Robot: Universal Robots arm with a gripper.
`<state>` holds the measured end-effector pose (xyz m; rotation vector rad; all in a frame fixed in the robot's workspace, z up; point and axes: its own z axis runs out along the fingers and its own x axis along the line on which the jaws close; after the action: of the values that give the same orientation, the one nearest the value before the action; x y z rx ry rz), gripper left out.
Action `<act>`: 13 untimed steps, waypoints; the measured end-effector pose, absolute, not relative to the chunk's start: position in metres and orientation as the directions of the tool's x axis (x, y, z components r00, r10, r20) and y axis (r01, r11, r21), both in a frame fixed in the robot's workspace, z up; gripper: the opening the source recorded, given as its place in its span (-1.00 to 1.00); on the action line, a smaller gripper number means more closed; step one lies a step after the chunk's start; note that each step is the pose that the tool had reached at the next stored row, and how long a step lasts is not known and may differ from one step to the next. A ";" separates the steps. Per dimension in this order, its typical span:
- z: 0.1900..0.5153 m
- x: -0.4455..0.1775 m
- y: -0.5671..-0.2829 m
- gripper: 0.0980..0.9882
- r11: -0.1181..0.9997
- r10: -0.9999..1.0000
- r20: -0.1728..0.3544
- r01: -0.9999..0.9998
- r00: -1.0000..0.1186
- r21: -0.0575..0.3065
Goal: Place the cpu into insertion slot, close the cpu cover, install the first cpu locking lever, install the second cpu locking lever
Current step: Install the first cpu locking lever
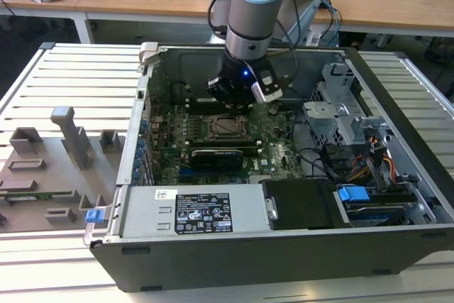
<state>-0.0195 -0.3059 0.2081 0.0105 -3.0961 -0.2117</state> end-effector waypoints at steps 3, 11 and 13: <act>0.208 -0.031 -0.305 -0.98 0.992 -0.009 0.031 -0.005 -0.999 0.125; 0.208 -0.046 -0.300 -0.98 0.999 -0.007 0.020 -0.006 -1.000 0.051; 0.208 -0.048 -0.296 -0.98 1.000 -0.007 0.017 -0.006 -1.000 0.027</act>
<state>-0.0479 -0.2964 0.2083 0.0100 -3.1239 -0.0427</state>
